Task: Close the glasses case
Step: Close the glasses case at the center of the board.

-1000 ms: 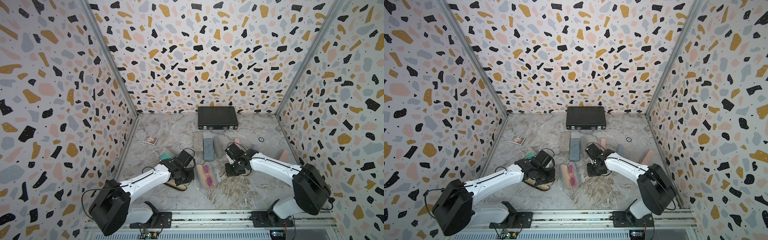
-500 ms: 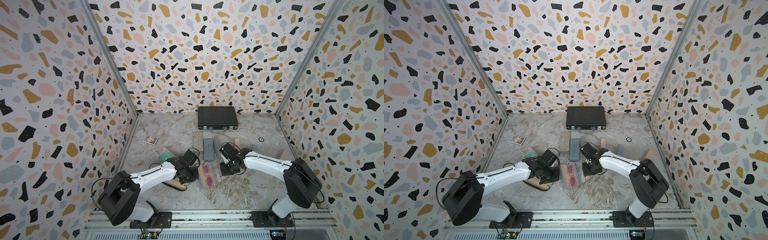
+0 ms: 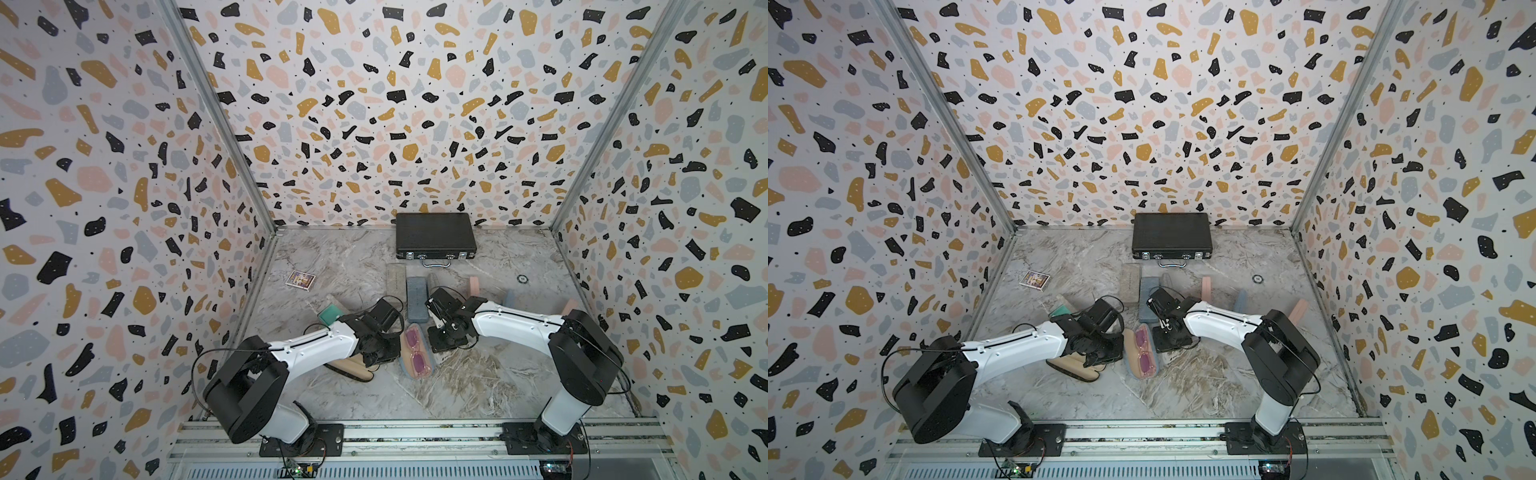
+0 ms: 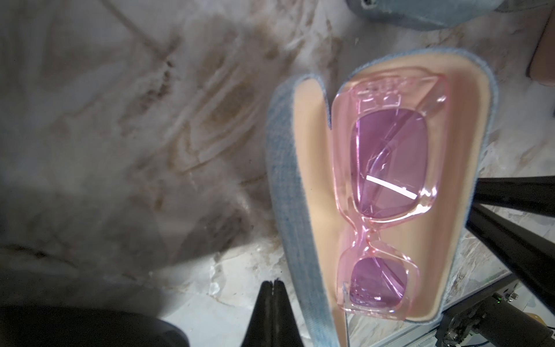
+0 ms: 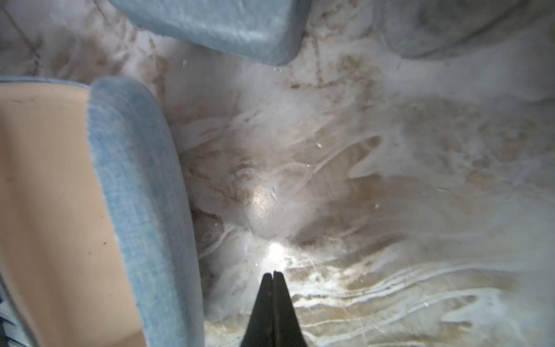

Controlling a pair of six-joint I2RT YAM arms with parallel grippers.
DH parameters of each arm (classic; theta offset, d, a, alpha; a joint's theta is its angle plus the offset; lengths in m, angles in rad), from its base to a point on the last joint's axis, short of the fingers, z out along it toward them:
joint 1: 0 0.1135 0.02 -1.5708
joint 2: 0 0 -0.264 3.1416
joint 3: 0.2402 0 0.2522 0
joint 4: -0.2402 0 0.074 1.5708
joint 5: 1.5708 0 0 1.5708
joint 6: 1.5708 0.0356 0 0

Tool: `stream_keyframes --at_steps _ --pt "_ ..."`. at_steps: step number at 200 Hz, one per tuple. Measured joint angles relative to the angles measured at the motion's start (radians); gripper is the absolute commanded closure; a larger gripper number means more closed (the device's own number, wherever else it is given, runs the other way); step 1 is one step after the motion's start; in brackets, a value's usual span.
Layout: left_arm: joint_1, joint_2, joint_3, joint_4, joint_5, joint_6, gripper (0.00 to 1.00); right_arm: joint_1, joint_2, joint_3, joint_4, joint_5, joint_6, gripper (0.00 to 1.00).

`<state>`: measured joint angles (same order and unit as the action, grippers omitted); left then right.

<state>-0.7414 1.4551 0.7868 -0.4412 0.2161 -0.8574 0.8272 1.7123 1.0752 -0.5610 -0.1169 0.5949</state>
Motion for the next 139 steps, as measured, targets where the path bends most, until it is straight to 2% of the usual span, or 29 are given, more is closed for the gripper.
stream_keyframes --at_steps 139 --pt "-0.018 0.008 0.02 -0.019 -0.013 0.0 1.0 0.072 0.036 0.06 -0.01 0.014 0.033 1.0"
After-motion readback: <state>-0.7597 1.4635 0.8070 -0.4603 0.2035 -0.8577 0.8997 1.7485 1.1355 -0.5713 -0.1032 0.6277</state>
